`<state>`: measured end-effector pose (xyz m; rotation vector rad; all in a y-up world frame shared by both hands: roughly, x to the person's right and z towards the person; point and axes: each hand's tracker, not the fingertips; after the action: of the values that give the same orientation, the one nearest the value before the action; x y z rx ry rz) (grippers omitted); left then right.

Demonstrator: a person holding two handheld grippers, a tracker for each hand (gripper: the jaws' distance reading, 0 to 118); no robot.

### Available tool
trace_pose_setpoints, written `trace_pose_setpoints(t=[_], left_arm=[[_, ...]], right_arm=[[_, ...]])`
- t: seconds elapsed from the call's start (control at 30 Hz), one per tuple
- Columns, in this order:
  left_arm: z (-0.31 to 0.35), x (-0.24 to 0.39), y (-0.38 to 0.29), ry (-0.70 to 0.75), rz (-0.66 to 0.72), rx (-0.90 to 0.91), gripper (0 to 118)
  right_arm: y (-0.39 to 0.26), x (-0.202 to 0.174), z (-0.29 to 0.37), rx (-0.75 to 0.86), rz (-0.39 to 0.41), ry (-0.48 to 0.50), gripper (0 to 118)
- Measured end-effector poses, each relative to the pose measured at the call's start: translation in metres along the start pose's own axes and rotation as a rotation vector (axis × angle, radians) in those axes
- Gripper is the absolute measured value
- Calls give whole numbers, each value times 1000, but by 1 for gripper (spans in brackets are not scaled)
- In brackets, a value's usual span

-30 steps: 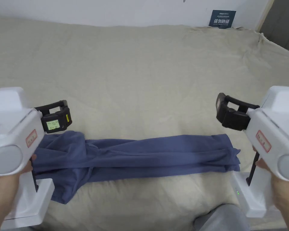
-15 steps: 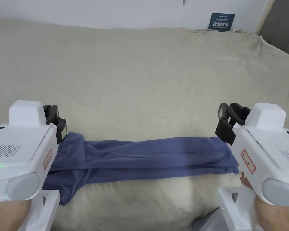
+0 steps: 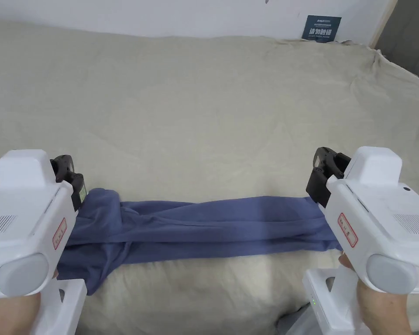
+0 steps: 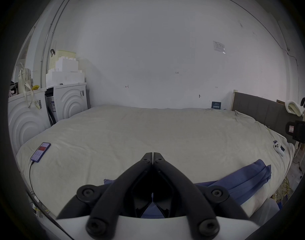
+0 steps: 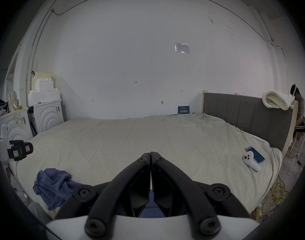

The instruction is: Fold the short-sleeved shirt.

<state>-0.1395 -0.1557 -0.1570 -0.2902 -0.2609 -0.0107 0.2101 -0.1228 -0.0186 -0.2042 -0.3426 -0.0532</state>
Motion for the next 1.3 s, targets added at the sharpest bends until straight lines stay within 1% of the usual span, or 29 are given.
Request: trace_pose_setpoints(t=[0.1,0.33,0.47,0.63,0.73,0.77,0.8,0.87,0.93,0.97,1.0,1.03,1.07,1.13,1.2,1.3], left_arm=[[1,1,-1,6,-19,3,0],[0,-4,4,-4,-11,-3,0],[-2,-8,8,-6,-39,-5,0],[-11,-21,16,-29,2,-37,0],[-18,-30,22,-47,12,-93,0],[-22,-35,24,-58,41,-125,3],[-26,-41,26,-66,57,-148,10],[-34,-51,31,-63,56,-191,28],[-42,-64,35,-64,62,-252,62],[-45,-70,37,-69,65,-267,77],[-49,-77,38,-73,68,-290,90],[-53,-83,38,-82,74,-329,97],[-58,-91,38,-98,95,-371,101],[-67,-108,38,-126,162,-447,102],[-80,-129,32,-193,236,-535,113],[-95,-157,18,-315,334,-634,114]], right_arm=[[0,-1,-2,-1,-4,1,0],[0,-2,-4,-8,-1,11,0],[0,-3,-5,-8,6,10,0],[3,-7,-6,-11,11,15,0],[3,-9,-6,-16,13,18,0],[1,-7,-9,-16,13,18,0],[1,-7,-9,-17,16,17,0],[0,-7,-10,-19,18,15,0],[-3,-5,-13,-23,20,13,0],[-4,-5,-15,-25,22,13,0],[-4,-6,-15,-28,22,12,0],[-4,-7,-15,-30,22,12,0],[-4,-8,-15,-32,24,12,0],[-4,-9,-16,-34,32,8,0],[-5,-10,-17,-36,37,3,0],[-6,-12,-19,-51,49,-6,0]])
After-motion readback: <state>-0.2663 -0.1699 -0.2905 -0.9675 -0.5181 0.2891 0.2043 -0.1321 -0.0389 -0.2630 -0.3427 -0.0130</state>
